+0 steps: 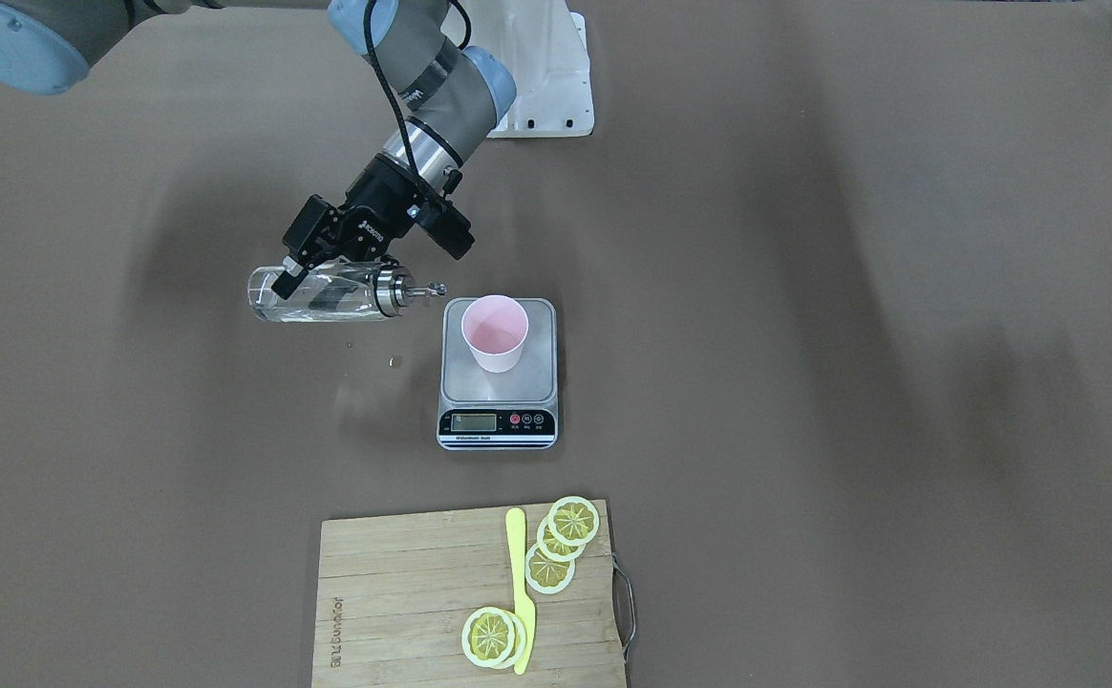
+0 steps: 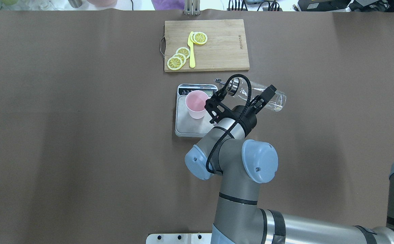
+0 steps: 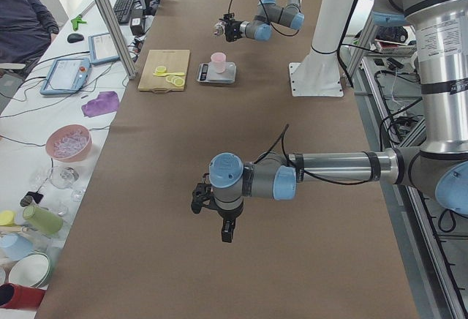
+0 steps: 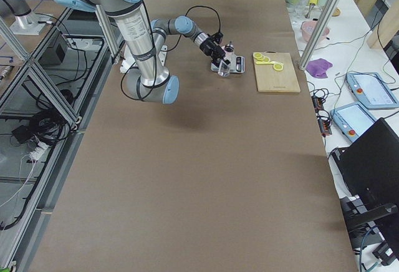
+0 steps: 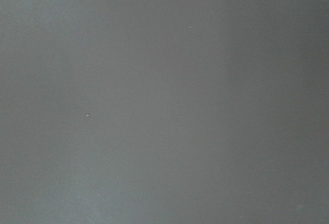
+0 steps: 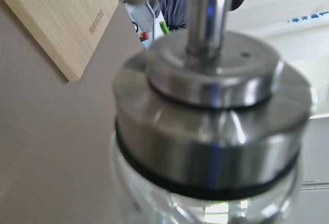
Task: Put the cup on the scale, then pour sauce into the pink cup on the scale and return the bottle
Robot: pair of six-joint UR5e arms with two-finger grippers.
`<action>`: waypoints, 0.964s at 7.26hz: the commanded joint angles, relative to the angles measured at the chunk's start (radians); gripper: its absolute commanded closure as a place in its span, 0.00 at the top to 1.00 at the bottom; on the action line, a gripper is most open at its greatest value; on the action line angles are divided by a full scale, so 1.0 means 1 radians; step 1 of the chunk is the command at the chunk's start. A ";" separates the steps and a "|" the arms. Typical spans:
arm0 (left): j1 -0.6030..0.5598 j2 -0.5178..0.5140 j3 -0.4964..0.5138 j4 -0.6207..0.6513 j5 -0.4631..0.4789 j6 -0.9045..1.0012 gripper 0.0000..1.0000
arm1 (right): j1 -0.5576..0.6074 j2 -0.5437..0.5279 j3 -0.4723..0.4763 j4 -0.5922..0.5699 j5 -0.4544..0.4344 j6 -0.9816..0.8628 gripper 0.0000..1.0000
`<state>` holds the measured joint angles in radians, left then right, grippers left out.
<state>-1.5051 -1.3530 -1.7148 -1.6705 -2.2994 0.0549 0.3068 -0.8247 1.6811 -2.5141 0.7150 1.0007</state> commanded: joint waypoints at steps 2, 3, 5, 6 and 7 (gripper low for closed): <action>-0.001 0.000 0.020 0.000 0.000 -0.006 0.98 | 0.000 0.021 -0.037 -0.066 -0.012 -0.001 0.00; -0.001 0.000 0.021 0.000 -0.002 -0.010 0.98 | 0.000 0.022 -0.038 -0.081 -0.012 -0.001 0.00; -0.001 0.000 0.026 0.000 0.000 -0.012 0.98 | -0.002 0.039 -0.043 -0.141 -0.012 -0.001 0.00; -0.001 0.000 0.027 0.002 0.000 -0.012 0.98 | -0.005 0.039 -0.047 -0.144 -0.012 -0.001 0.00; -0.001 0.000 0.040 0.002 -0.002 -0.012 0.98 | -0.006 0.039 -0.060 -0.146 -0.016 -0.001 0.00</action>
<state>-1.5064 -1.3530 -1.6855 -1.6695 -2.2998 0.0432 0.3030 -0.7866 1.6333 -2.6532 0.7019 1.0002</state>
